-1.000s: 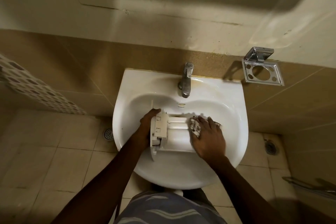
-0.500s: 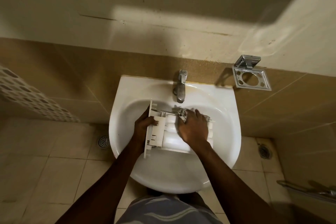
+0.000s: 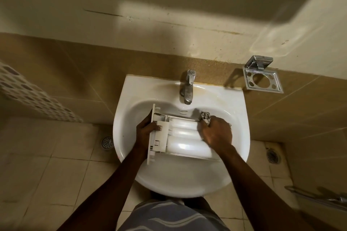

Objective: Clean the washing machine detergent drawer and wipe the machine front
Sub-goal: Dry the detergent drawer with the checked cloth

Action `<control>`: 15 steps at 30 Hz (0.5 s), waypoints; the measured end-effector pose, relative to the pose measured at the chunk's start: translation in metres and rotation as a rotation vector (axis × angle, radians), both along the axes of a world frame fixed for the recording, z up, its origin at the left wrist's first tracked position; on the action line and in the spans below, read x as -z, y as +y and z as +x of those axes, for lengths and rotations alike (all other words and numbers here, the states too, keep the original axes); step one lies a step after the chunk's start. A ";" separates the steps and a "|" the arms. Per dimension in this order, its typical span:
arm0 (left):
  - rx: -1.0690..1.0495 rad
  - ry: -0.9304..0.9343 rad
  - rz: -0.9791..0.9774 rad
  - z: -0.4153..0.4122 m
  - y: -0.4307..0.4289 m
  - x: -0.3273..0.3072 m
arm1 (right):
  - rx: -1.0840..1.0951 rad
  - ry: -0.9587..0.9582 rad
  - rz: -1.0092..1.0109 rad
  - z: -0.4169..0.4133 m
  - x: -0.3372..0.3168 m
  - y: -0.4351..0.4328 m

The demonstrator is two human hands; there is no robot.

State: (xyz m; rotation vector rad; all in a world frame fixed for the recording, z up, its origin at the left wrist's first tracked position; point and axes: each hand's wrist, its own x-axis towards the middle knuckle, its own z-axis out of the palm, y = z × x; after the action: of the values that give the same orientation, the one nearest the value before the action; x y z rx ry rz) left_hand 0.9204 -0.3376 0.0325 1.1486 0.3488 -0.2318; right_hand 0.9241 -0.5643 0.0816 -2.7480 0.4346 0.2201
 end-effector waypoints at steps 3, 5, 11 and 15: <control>-0.004 0.016 0.005 0.000 0.001 0.001 | -0.100 -0.059 -0.038 0.007 0.004 0.040; 0.000 0.006 0.019 -0.001 0.000 0.002 | -0.182 -0.065 0.021 0.012 0.007 0.061; -0.012 0.006 0.001 -0.003 0.000 -0.001 | -0.218 -0.093 -0.030 0.005 0.009 0.028; -0.008 0.002 0.025 -0.002 -0.001 -0.005 | -0.061 -0.025 -0.063 -0.005 0.003 -0.017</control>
State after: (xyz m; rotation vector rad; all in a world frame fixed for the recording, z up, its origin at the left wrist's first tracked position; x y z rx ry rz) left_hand 0.9185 -0.3383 0.0373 1.1720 0.3590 -0.2227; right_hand 0.9196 -0.5812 0.0786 -2.8251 0.3572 0.1908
